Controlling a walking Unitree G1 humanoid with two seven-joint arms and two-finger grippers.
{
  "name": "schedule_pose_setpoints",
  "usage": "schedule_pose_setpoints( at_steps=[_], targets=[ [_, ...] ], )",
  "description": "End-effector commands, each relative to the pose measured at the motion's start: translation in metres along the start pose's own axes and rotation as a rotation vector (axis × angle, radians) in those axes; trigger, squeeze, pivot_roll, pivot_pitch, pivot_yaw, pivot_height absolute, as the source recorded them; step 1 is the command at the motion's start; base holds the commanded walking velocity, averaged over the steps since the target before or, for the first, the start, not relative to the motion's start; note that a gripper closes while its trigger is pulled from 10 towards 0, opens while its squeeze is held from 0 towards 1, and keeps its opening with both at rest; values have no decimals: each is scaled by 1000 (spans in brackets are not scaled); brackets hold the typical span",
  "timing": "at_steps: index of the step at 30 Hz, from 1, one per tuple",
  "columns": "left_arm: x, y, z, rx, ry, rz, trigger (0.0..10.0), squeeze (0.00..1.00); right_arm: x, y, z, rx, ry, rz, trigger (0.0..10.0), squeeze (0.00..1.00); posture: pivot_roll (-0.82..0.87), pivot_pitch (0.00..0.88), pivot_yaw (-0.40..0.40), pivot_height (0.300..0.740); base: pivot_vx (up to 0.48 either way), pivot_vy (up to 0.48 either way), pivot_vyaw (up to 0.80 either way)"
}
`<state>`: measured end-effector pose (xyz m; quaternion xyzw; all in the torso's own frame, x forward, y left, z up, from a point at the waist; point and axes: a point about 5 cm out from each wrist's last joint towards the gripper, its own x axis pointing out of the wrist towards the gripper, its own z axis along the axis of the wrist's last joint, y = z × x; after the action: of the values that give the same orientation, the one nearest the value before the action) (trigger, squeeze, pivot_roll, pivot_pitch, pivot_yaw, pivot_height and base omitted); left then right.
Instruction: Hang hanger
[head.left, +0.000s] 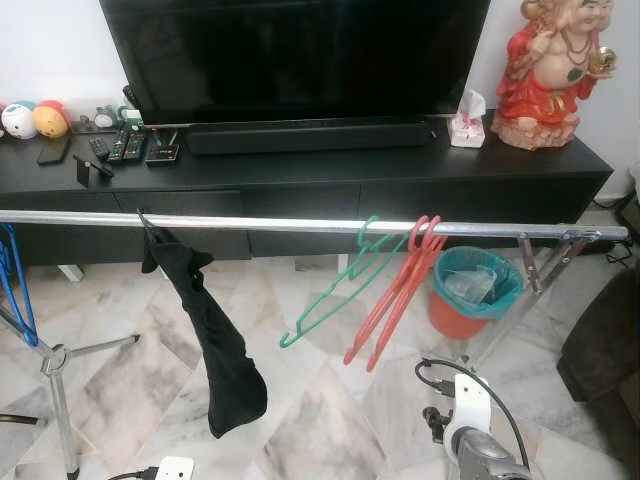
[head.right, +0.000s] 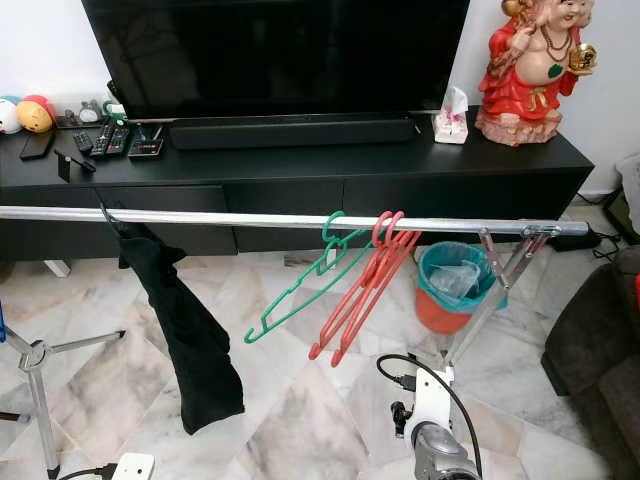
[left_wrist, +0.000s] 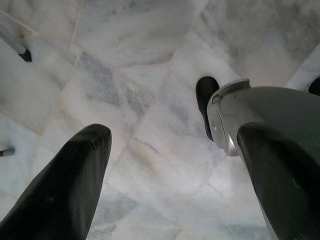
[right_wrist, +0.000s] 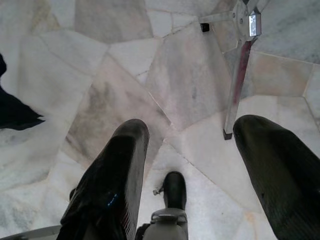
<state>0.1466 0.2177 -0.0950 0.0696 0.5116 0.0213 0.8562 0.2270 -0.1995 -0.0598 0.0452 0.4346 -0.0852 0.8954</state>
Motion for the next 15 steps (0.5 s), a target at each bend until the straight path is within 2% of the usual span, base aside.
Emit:
schedule_pose_setpoints(
  at_steps=[1,15],
  targets=[
    [-1,1,-5,4,27,-5,10000,0,0,0,-1,-10,3,0,10000,0,9,0,-6,740,-244,0,0],
    [-1,1,-7,9,33,-13,10000,0,0,1,-3,-21,8,11,10000,0,6,0,1,740,-246,0,0]
  ],
)
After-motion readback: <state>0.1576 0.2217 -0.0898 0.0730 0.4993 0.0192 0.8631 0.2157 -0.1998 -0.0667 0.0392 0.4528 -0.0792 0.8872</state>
